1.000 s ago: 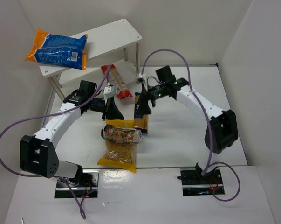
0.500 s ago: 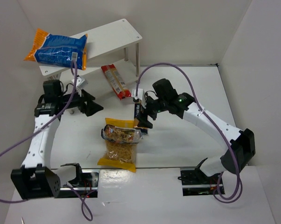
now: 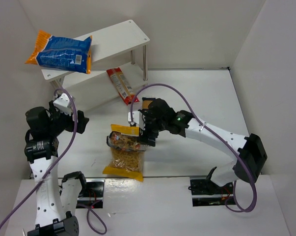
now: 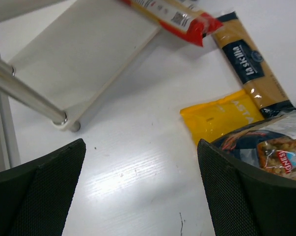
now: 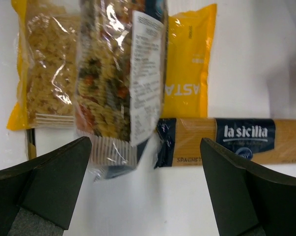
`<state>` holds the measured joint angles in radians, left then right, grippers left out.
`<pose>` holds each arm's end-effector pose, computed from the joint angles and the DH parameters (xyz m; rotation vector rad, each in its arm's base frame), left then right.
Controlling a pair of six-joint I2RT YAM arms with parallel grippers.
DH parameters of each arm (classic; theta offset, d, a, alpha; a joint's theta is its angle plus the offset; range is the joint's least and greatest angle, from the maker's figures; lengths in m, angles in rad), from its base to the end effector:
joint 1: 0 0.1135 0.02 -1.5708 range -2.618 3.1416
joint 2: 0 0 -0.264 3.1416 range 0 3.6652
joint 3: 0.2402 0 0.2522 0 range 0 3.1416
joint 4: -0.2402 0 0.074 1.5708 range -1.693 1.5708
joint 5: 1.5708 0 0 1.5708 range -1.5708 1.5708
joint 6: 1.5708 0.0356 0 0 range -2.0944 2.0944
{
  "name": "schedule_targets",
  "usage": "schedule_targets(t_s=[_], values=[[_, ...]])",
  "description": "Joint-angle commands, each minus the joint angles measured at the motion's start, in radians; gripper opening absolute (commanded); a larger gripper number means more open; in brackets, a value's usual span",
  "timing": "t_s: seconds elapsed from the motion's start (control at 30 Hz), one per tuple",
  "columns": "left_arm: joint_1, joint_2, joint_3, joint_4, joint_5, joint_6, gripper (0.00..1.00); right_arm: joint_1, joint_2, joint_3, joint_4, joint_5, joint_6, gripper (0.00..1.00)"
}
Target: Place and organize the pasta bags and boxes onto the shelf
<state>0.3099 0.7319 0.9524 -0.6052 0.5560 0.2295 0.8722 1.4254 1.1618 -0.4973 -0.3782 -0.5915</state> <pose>0.1449 0.0267 0.3629 0.2835 1.8779 -0.1781 0.1902 0.2469 0.2950 -1.6980 1.6045 0.5808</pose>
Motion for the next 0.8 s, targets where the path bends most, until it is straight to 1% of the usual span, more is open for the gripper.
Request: schedule_targets(t_s=[0.0,0.07,0.37,0.57,0.77], values=[[0.026,-0.011,-0.027,0.002,-0.054,-0.009,1.00,0.057,0.018,0.003,0.068,0.018,-0.021,1.00],[0.037,-0.011,-0.037,0.016,-0.054,-0.009,1.00,0.093,0.018,0.003,0.078,0.027,-0.021,1.00],[0.055,-0.020,-0.055,0.036,-0.067,-0.009,1.00,0.135,0.018,-0.048,0.121,0.071,-0.048,1.00],[0.064,-0.020,-0.055,0.036,-0.067,-0.009,1.00,0.136,0.046,-0.077,0.169,0.117,-0.067,1.00],[0.074,-0.029,-0.055,0.036,-0.067,-0.009,1.00,0.136,0.079,-0.077,0.178,0.117,-0.076,1.00]])
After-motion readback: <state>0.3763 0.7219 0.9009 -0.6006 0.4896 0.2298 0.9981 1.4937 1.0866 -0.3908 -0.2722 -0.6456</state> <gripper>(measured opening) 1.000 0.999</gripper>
